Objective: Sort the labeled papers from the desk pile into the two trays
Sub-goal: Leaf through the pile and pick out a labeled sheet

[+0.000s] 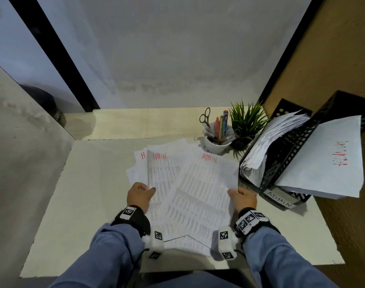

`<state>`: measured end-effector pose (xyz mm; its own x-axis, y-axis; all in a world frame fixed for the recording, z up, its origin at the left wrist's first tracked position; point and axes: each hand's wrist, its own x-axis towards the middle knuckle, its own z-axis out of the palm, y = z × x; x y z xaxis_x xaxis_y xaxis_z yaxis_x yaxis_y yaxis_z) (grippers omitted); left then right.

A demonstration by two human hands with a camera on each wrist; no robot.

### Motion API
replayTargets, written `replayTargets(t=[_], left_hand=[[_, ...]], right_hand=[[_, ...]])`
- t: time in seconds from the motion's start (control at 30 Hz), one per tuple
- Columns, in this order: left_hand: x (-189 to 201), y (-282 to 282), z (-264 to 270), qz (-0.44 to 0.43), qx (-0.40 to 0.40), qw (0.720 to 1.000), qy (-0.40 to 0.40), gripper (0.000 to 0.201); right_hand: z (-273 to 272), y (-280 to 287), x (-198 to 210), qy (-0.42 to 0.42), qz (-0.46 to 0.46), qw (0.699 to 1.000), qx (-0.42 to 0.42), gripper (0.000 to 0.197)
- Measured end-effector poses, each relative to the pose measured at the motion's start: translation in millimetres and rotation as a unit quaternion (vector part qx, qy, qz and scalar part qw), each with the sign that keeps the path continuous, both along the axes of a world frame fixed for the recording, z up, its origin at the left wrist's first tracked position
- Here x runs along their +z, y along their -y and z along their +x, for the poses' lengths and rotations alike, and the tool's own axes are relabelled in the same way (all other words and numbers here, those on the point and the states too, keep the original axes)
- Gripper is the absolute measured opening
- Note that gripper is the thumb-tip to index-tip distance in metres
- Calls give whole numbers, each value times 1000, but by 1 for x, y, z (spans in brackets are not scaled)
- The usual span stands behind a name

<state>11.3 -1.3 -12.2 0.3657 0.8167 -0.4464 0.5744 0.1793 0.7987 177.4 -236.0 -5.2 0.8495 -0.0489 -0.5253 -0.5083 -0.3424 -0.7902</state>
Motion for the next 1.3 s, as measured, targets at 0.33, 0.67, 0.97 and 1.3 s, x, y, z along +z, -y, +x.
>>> replayTargets(t=[0.33, 0.67, 0.97, 1.3], left_hand=[[20, 6, 2, -152, -39, 984, 82, 27], [41, 18, 13, -177, -51, 976, 119, 26], [114, 39, 35, -105, -77, 947, 295, 47], [80, 49, 23, -31, -95, 977, 187, 11]], right_hand=[[0, -8, 6, -71, 127, 989, 27, 27], [0, -27, 15, -99, 162, 981, 30, 31], [-8, -50, 108, 66, 270, 958, 75, 22], [-49, -40, 105, 94, 199, 965, 139, 27]])
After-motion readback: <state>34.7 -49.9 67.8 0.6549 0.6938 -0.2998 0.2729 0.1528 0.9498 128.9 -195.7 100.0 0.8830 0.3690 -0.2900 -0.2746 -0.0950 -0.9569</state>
